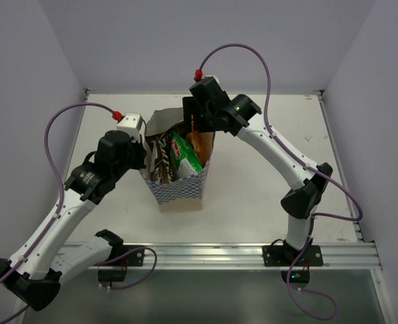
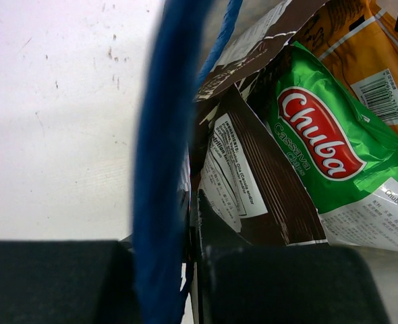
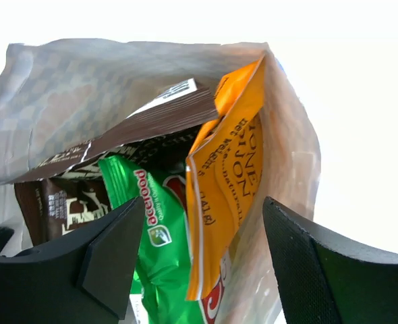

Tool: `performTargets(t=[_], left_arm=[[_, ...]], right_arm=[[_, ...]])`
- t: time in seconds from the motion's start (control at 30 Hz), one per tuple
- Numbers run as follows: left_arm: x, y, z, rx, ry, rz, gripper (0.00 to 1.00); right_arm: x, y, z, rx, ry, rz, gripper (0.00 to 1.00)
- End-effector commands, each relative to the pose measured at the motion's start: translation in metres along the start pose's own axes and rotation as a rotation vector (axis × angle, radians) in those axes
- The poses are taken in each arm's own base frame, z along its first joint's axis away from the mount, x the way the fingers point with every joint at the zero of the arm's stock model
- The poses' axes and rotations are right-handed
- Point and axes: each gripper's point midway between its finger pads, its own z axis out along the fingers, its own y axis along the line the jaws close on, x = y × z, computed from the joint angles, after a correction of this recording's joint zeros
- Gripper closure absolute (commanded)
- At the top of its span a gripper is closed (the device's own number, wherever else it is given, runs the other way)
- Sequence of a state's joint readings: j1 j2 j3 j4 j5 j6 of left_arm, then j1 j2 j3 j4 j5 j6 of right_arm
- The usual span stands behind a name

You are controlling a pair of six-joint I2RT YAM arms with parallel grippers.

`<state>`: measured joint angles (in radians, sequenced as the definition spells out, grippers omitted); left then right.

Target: Take the snacks out of the paper bag

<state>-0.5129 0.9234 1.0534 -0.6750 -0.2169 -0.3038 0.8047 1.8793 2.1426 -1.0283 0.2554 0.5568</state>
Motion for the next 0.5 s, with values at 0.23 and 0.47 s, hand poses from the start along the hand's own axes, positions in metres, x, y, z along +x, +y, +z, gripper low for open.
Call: performTargets(t=[0.23, 0.47], left_arm=[[-0.017, -0.002, -0.002, 0.001, -0.064, -0.029, 0.9], [-0.02, -0.001, -0.001, -0.009, -0.066, -0.028, 0.9]], right_arm=[[0.009, -0.006, 0.028, 0.02, 0.038, 0.006, 0.29], [0.016, 0.003, 0.036, -0.024, 0.06, 0.004, 0.3]])
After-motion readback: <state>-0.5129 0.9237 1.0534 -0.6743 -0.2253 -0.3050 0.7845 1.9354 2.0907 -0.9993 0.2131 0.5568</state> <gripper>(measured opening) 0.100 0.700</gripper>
